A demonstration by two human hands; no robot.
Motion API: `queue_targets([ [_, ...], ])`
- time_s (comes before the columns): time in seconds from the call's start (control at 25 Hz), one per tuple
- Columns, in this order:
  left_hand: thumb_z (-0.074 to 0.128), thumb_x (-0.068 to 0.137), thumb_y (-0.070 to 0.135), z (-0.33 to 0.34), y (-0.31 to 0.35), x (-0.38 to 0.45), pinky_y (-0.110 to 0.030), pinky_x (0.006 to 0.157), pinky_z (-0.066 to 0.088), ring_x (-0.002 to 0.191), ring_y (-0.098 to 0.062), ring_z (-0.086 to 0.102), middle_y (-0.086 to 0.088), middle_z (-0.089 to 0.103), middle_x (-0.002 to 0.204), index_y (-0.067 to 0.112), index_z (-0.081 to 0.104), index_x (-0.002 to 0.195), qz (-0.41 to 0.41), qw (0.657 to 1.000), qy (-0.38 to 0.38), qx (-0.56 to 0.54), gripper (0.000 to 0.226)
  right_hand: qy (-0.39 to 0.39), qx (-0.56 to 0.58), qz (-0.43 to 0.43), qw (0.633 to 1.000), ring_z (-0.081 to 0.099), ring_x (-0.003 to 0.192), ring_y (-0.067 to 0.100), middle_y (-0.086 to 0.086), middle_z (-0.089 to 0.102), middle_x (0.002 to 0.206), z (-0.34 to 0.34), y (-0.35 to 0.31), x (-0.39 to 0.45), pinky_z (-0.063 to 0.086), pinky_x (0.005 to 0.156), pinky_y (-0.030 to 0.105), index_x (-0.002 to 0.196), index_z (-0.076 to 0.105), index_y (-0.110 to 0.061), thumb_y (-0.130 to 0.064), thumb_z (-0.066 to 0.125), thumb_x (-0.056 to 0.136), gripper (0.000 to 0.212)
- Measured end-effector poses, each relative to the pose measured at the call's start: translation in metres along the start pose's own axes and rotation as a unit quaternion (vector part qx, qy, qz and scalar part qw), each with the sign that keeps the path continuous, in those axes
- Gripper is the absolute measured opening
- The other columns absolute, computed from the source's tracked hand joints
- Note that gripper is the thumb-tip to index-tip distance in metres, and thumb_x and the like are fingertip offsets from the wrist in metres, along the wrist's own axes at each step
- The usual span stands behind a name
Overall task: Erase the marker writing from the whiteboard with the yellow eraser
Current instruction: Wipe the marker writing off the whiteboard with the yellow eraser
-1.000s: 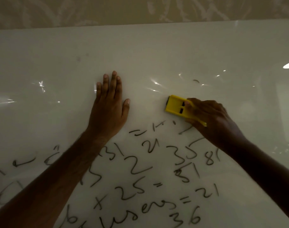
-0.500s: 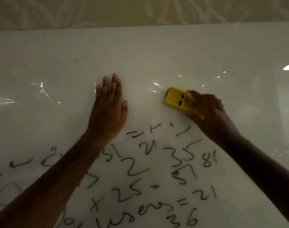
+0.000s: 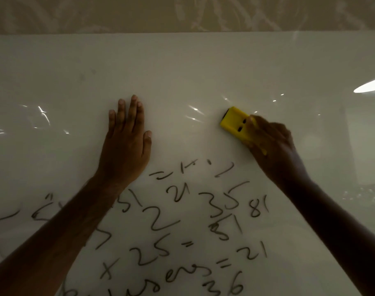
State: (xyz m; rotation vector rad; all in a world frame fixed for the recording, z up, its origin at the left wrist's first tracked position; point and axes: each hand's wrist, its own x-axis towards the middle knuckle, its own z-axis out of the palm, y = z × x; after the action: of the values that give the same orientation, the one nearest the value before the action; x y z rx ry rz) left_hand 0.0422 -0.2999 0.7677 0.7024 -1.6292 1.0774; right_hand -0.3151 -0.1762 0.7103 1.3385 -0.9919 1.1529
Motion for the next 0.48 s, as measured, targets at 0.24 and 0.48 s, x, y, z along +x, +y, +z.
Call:
queue_targets([
  [0.24,0.024,0.111,0.033,-0.001,0.001,0.0,-0.059,0.136,0.006,0.166,-0.046,0.008,-0.021,0.011,0.18,-0.003,0.016,0.17,-0.002,1.0,-0.001,-0.005,0.07,-0.045,-0.027,-0.049,0.997,0.06,0.113,0.04,0.014,0.057,0.153,-0.022,0.009,-0.059,0.047,0.097,0.05,0.146,0.06,-0.006,-0.028,0.063,0.104,0.048],
  [0.48,0.024,0.112,0.034,0.0,0.001,-0.001,-0.057,0.136,0.005,0.166,-0.046,0.009,-0.021,0.011,0.18,-0.002,0.016,0.171,0.004,1.0,0.002,0.001,0.07,-0.025,-0.005,0.018,0.999,0.057,0.121,0.043,0.014,0.056,0.153,-0.001,0.003,-0.003,0.044,0.106,0.05,0.148,0.058,-0.009,-0.04,0.051,0.108,0.051],
])
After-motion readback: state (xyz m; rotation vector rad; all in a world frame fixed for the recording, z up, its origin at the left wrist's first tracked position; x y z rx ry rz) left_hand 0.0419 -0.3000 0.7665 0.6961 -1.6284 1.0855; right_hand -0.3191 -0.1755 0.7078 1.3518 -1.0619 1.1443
